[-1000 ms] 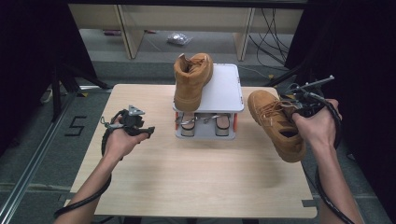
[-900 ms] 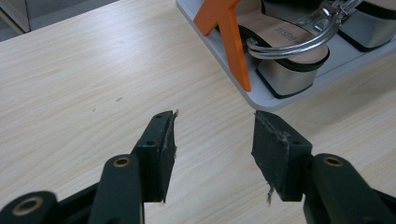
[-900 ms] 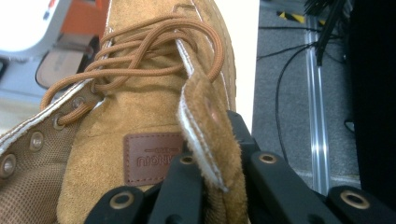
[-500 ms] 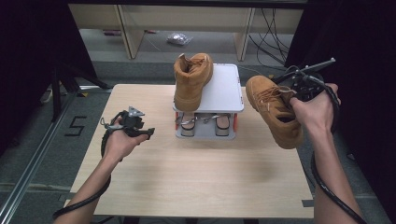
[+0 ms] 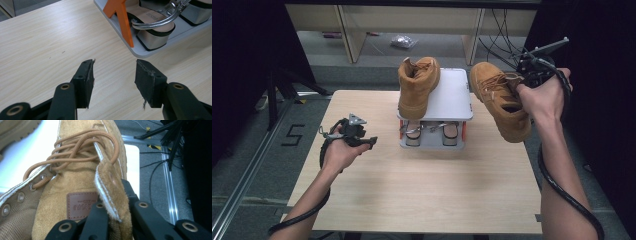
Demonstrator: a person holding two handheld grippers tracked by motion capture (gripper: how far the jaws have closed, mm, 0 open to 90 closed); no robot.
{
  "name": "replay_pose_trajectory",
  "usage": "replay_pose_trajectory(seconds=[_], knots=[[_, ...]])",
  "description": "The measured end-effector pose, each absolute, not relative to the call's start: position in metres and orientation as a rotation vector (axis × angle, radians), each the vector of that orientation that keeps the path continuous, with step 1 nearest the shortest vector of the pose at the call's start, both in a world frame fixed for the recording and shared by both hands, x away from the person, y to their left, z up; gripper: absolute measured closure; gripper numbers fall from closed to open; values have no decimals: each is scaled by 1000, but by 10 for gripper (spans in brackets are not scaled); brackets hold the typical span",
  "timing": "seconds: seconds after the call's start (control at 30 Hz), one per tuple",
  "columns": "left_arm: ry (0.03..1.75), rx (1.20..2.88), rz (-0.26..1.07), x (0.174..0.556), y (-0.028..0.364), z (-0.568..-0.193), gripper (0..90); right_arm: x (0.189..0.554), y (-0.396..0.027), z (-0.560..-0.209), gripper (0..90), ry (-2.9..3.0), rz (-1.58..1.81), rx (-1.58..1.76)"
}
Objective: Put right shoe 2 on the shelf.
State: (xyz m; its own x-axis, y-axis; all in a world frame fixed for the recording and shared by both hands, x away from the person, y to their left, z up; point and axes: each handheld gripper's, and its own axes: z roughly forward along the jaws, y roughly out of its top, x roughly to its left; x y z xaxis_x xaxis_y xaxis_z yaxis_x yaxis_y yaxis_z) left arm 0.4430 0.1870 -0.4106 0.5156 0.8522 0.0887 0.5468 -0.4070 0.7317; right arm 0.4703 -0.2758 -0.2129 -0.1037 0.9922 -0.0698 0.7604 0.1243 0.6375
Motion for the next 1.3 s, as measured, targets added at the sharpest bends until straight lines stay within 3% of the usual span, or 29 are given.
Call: replay_pose_trajectory(seconds=[1.3], knots=[[1146,2094,610,442,193,-413,484,531,-192,-203,863,1994,646,1828]])
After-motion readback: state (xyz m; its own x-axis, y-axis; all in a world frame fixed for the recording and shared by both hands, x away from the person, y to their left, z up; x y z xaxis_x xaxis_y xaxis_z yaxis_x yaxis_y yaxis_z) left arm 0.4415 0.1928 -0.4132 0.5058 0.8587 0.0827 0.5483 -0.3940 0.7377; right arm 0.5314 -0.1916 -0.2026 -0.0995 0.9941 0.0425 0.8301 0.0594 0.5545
